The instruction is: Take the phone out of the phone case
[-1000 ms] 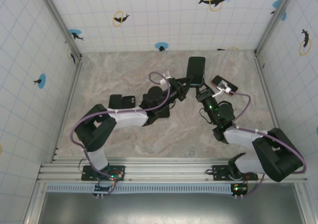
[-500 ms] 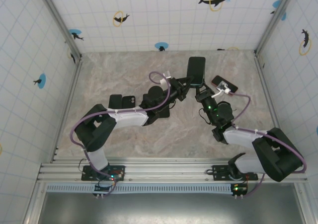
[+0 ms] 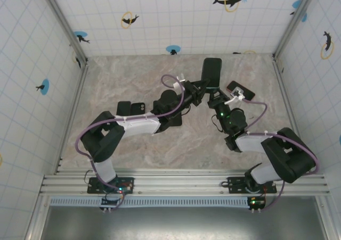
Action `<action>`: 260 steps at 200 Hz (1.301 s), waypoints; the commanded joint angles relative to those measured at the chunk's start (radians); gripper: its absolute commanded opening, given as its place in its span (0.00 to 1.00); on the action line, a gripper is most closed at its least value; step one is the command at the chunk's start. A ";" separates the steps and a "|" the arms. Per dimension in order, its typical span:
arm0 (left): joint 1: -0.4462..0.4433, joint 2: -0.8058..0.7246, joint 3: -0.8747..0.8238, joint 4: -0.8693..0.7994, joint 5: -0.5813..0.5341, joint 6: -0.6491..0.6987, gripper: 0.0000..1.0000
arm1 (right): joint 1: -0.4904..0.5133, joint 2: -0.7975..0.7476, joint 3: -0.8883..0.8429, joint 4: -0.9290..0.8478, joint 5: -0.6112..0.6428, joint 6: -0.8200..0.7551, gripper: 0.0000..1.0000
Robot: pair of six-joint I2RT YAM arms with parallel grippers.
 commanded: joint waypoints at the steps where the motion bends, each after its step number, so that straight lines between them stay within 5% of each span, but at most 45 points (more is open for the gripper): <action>1: -0.022 -0.019 0.059 0.095 0.052 0.021 0.00 | 0.006 0.009 0.012 -0.014 0.031 -0.031 0.00; 66: 0.025 -0.115 -0.034 0.049 0.083 0.049 0.00 | -0.074 -0.109 -0.004 -0.231 0.105 -0.073 0.00; 177: 0.055 -0.074 -0.213 -0.035 0.064 0.086 0.00 | -0.266 -0.227 0.000 -0.539 -0.345 0.103 0.00; 260: 0.057 0.043 -0.274 -0.025 -0.038 0.100 0.00 | -0.297 -0.244 -0.129 -0.561 -0.416 0.208 0.00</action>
